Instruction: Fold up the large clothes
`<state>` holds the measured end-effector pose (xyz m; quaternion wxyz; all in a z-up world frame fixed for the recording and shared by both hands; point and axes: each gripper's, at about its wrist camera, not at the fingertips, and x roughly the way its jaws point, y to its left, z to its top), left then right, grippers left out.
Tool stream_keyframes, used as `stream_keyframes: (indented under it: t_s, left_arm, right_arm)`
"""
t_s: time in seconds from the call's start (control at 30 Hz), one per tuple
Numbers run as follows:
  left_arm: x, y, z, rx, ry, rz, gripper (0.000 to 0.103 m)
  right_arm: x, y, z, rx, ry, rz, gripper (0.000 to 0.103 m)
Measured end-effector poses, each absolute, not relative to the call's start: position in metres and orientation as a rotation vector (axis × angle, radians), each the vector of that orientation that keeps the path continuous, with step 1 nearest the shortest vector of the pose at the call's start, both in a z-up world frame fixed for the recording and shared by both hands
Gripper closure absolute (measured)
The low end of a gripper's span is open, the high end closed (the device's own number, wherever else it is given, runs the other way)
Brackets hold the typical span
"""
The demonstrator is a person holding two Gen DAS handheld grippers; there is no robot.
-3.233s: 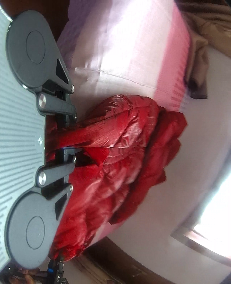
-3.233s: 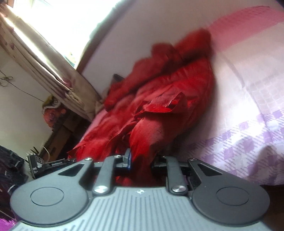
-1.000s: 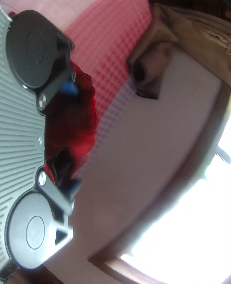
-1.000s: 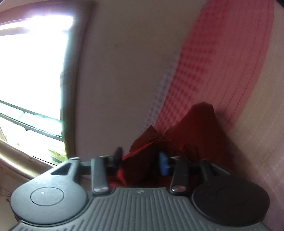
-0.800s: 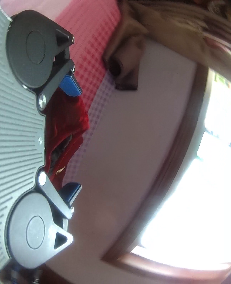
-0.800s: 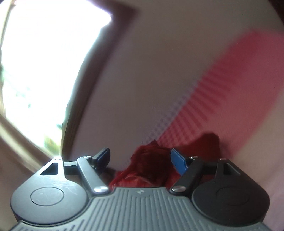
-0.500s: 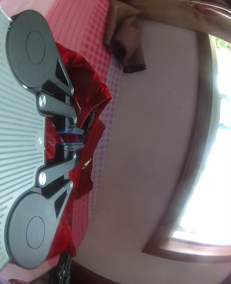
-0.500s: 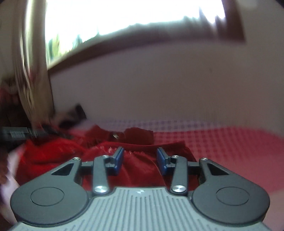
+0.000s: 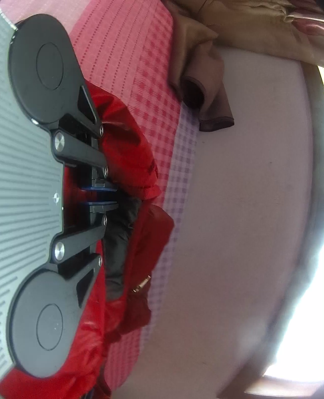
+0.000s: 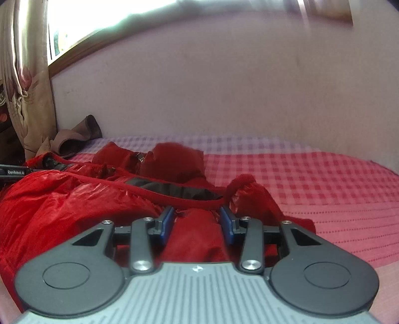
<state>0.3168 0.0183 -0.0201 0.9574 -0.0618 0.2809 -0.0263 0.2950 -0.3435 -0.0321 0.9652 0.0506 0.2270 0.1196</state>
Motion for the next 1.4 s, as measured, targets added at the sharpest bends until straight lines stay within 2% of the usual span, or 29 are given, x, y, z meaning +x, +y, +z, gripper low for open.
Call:
stream_keyframes:
  t_s: [0.53,0.9,1.23,1.3,1.4]
  left_arm:
    - [0.338,0.015,-0.048,-0.083,0.63,-0.026,0.091]
    - [0.343,0.028,-0.066,-0.177,0.641,-0.062,0.091]
    - [0.351,0.039,-0.056,-0.262,0.726,-0.08,0.09]
    - [0.348,0.039,-0.048,-0.259,0.724,-0.08,0.089]
    - [0.338,0.041,-0.033,-0.266,0.678,-0.104,0.074]
  right_arm:
    - [0.312,-0.337,-0.056,0.153,0.521,0.246,0.061]
    - [0.319,-0.341,-0.077,0.223,0.517,0.275,0.06]
    - [0.332,-0.346,-0.069,0.272,0.619,0.285,0.059]
    - [0.336,-0.348,-0.063,0.289,0.649,0.283,0.059]
    - [0.337,-0.349,-0.052,0.297,0.674,0.272,0.055]
